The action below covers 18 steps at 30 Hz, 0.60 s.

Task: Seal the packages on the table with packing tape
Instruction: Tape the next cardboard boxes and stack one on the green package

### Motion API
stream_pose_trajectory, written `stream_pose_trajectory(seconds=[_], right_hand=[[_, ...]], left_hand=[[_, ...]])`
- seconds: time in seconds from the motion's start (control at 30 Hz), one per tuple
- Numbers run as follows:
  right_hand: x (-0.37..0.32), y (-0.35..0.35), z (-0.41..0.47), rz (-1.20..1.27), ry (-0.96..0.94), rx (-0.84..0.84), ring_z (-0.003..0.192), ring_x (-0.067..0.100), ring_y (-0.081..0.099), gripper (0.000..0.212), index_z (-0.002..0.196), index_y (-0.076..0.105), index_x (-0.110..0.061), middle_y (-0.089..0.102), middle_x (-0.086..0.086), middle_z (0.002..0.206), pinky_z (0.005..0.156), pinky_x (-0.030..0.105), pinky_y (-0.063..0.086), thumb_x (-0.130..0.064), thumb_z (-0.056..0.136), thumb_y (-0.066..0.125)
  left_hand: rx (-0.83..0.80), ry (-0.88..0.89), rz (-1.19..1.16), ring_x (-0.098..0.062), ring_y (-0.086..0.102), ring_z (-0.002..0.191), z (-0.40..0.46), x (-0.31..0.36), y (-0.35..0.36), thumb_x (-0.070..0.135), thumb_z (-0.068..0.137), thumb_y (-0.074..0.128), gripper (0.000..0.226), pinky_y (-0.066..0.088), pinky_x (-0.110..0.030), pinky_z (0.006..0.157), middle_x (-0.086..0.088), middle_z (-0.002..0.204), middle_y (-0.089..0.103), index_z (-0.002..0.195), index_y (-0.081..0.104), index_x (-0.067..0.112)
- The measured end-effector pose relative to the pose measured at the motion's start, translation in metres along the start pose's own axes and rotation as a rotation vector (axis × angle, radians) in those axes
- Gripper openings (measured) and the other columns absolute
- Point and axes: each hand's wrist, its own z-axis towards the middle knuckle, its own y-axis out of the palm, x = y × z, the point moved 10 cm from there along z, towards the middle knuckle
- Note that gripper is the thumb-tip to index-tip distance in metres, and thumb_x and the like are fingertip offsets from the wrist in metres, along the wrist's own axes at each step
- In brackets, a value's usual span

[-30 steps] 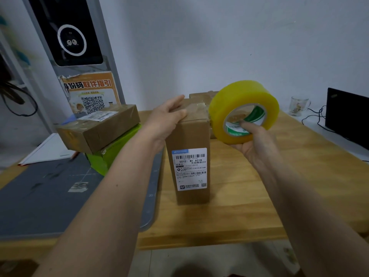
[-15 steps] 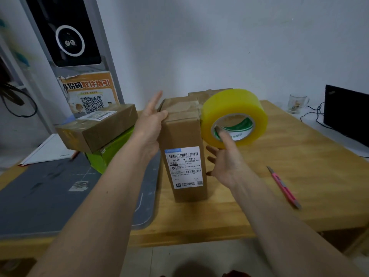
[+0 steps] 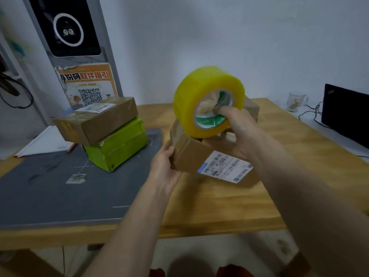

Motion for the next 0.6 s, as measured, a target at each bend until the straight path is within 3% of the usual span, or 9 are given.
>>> stream_pose_trajectory(seconds=[0.07, 0.13, 0.2, 0.27, 0.33, 0.4, 0.43, 0.53, 0.6], right_hand=[[0.018, 0.002, -0.003, -0.057, 0.012, 0.005, 0.106, 0.037, 0.061, 0.029, 0.099, 0.066, -0.018, 0.067, 0.013, 0.110, 0.095, 0.058, 0.048, -0.028, 0.073, 0.073], [0.038, 0.003, -0.006, -0.142, 0.041, 0.040, 0.096, 0.033, 0.063, 0.011, 0.088, 0.064, -0.017, 0.065, 0.016, 0.099, 0.090, 0.053, 0.050, -0.022, 0.080, 0.071], [0.056, 0.012, -0.008, -0.200, 0.079, 0.021, 0.101, 0.030, 0.059, 0.033, 0.115, 0.063, -0.008, 0.054, 0.025, 0.116, 0.087, 0.046, 0.048, -0.021, 0.085, 0.068], [0.064, 0.021, -0.008, -0.188, 0.079, 0.015, 0.096, 0.026, 0.057, 0.050, 0.129, 0.056, -0.001, 0.061, 0.014, 0.107, 0.075, 0.036, 0.043, -0.019, 0.084, 0.067], [0.064, 0.022, -0.006, -0.193, 0.050, 0.045, 0.080, 0.020, 0.047, 0.039, 0.116, 0.062, 0.005, 0.053, 0.006, 0.091, 0.064, 0.033, 0.033, -0.014, 0.082, 0.066], [0.060, 0.022, -0.006, -0.247, 0.020, 0.057, 0.076, 0.018, 0.043, 0.019, 0.096, 0.066, 0.001, 0.049, 0.007, 0.082, 0.060, 0.032, 0.029, -0.011, 0.081, 0.067], [0.059, 0.022, -0.005, -0.262, 0.000, 0.061, 0.075, 0.018, 0.043, 0.018, 0.093, 0.067, 0.002, 0.049, 0.007, 0.079, 0.059, 0.031, 0.030, -0.010, 0.081, 0.067], [0.056, 0.026, -0.007, -0.285, -0.033, 0.054, 0.073, 0.020, 0.051, 0.032, 0.102, 0.066, 0.010, 0.056, 0.007, 0.077, 0.062, 0.031, 0.036, -0.016, 0.083, 0.068], [0.050, 0.031, -0.008, -0.319, -0.067, 0.025, 0.067, 0.019, 0.052, 0.022, 0.083, 0.070, 0.003, 0.056, 0.003, 0.067, 0.061, 0.031, 0.037, -0.019, 0.084, 0.070]], left_hand=[[0.060, -0.033, 0.047, -0.025, 0.072, 0.087, 0.002, -0.019, -0.023, 0.003, 0.102, 0.037, 0.039, 0.059, -0.036, 0.059, -0.017, 0.112, 0.071, 0.137, 0.051, 0.015], [0.111, -0.053, 0.205, -0.028, 0.070, 0.096, -0.001, -0.036, -0.045, -0.001, 0.100, 0.038, 0.044, 0.059, -0.036, 0.062, -0.018, 0.116, 0.069, 0.135, 0.049, 0.024], [0.136, -0.033, 0.526, -0.029, 0.065, 0.106, -0.002, -0.043, -0.058, 0.000, 0.099, 0.039, 0.045, 0.059, -0.036, 0.071, -0.017, 0.121, 0.066, 0.136, 0.049, 0.024], [0.131, 0.053, 0.874, -0.027, 0.057, 0.120, -0.004, -0.038, -0.062, 0.004, 0.097, 0.047, 0.052, 0.052, -0.040, 0.094, -0.011, 0.134, 0.060, 0.145, 0.043, 0.023], [0.084, 0.228, 1.096, -0.015, 0.042, 0.135, -0.009, -0.021, -0.055, 0.004, 0.082, 0.062, 0.072, 0.042, -0.033, 0.107, 0.002, 0.149, 0.044, 0.147, 0.039, 0.026], [-0.089, 0.296, 1.089, 0.004, 0.042, 0.130, -0.016, -0.017, -0.043, 0.012, 0.063, 0.073, 0.088, 0.044, -0.017, 0.099, 0.023, 0.140, 0.046, 0.141, 0.038, 0.032], [-0.175, 0.264, 1.048, 0.003, 0.049, 0.124, -0.018, -0.020, -0.038, 0.018, 0.057, 0.078, 0.090, 0.047, -0.016, 0.095, 0.027, 0.130, 0.054, 0.138, 0.041, 0.034], [-0.257, 0.280, 1.112, -0.004, 0.053, 0.123, -0.017, -0.023, -0.027, 0.032, 0.051, 0.096, 0.099, 0.045, -0.030, 0.104, 0.015, 0.130, 0.059, 0.137, 0.048, 0.028], [-0.241, 0.378, 1.158, -0.005, 0.050, 0.126, -0.018, -0.019, -0.020, 0.033, 0.052, 0.097, 0.100, 0.042, -0.035, 0.109, 0.010, 0.135, 0.057, 0.138, 0.048, 0.023]])
